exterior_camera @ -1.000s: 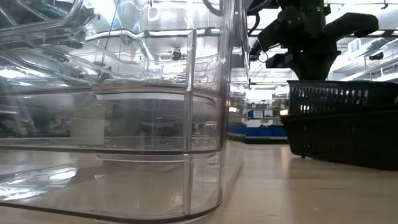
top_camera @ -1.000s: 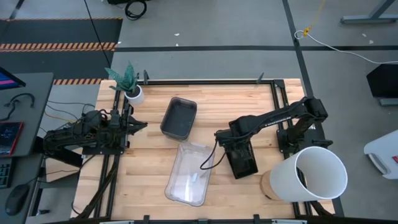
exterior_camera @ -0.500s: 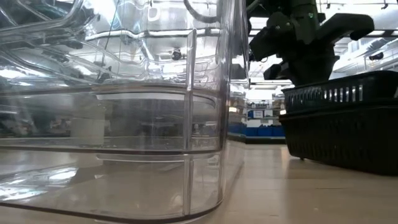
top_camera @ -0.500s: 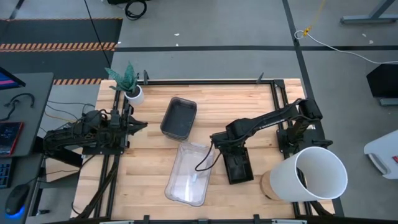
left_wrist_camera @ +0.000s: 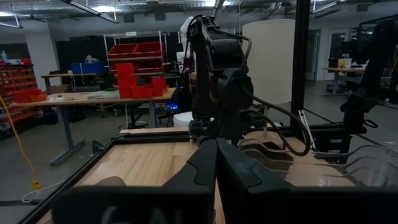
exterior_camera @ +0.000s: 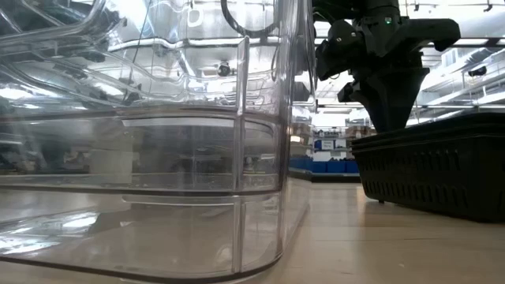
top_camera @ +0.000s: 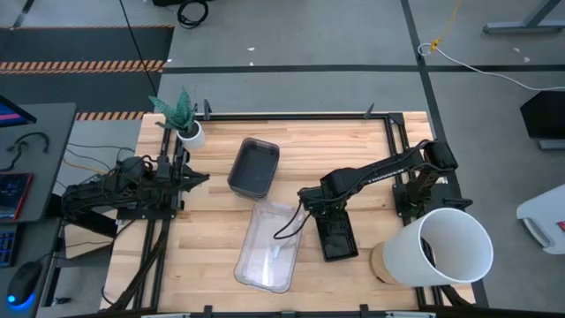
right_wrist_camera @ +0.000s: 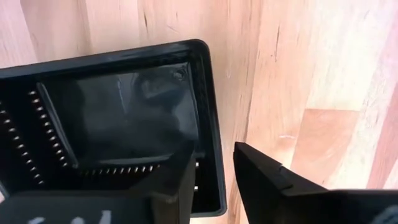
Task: Stack baskets by color
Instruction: Return to Home Position
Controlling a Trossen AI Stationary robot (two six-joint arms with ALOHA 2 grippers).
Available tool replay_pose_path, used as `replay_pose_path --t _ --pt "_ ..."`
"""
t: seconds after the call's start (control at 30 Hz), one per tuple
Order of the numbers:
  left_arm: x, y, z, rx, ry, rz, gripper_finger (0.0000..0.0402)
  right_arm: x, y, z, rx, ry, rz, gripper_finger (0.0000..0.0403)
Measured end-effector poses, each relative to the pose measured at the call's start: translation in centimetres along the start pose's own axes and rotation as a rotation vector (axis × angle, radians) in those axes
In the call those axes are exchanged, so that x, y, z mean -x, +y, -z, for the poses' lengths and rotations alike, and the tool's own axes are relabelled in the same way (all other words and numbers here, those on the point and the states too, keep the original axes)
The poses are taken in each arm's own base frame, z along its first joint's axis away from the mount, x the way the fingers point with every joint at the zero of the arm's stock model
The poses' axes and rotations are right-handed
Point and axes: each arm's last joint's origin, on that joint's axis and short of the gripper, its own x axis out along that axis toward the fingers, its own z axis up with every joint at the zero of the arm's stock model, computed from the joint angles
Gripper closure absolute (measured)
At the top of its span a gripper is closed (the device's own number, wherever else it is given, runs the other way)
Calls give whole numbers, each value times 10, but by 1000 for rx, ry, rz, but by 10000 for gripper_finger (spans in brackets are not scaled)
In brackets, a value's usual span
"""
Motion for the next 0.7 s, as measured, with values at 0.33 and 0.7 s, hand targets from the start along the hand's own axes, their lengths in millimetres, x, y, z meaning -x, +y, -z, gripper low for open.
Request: replay_pose_path --t 0.33,0.7 --pt "0 0 0 0 0 0 384 10 -4 8 19 102 16 283" --pt "0 0 -2 5 -25 0 382 42 -13 21 82 -316 57 284"
